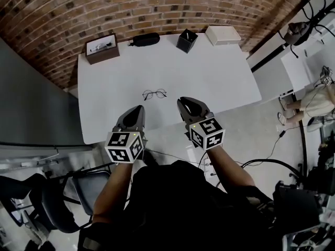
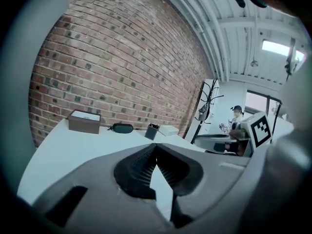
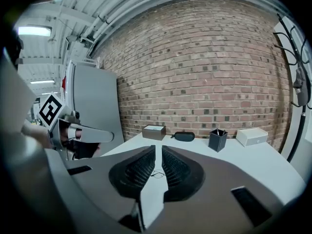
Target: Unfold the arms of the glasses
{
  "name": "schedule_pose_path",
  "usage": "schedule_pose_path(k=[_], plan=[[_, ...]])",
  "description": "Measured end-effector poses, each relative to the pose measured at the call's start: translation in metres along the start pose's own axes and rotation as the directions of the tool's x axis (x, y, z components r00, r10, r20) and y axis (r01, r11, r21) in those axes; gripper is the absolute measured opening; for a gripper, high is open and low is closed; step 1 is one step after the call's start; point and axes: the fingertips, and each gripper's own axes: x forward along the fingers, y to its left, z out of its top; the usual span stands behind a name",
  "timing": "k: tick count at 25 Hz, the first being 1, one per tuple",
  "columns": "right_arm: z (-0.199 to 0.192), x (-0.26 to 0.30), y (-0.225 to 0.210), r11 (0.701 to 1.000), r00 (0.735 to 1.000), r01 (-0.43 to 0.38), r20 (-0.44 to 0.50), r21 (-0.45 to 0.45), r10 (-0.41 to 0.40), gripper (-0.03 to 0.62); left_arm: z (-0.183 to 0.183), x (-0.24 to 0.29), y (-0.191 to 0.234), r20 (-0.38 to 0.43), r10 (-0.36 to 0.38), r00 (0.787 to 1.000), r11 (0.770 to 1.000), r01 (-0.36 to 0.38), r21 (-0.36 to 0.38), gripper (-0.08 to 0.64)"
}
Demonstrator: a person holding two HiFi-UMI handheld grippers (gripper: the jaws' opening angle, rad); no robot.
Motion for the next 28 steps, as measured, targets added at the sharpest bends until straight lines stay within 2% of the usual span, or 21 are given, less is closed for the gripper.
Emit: schedule_pose_path(k=[4, 8, 14, 18, 23, 26, 28], plan=[[-0.014, 0.019, 0.001, 1.000, 0.998, 0.031, -0.060, -0.003, -0.031, 0.010, -0.006, 0.008, 0.022, -0.040, -0.004, 0.999, 1.000, 0.004, -0.003, 0.009], [-0.032, 0.030, -0.006, 0.999, 0.991, 0.035, -0.127, 0.005, -0.035, 0.011, -0.021, 0.021, 0.027, -0.091, -0.012, 0.996, 1.000, 0.011, -0.017, 0.009], [-0.063, 0.057, -0.020, 1.000, 0.977, 0.027, -0.210, -0.006, -0.028, 0.011, -0.034, 0.040, 0.048, -0.119, 0.064, 0.991, 0.998, -0.063, 0.011, 0.009], [-0.082, 0.075, -0.032, 1.000, 0.969, 0.010, -0.246, -0.003, -0.010, 0.011, -0.051, 0.063, 0.060, -0.188, 0.065, 0.980, 0.996, -0.075, -0.047, 0.009], [-0.106, 0.104, -0.049, 1.000, 0.954, -0.021, -0.298, -0.005, 0.019, 0.012, -0.069, 0.088, 0.068, -0.258, 0.096, 0.961, 0.992, -0.112, -0.049, 0.009], [-0.124, 0.119, -0.051, 0.999, 0.937, -0.051, -0.346, -0.002, 0.048, 0.012, -0.083, 0.100, 0.069, -0.307, 0.103, 0.946, 0.987, -0.135, -0.086, 0.009], [-0.136, 0.128, -0.051, 0.997, 0.924, -0.075, -0.377, -0.007, 0.067, 0.017, -0.091, 0.109, 0.068, -0.333, 0.095, 0.938, 0.988, -0.130, -0.085, 0.009]])
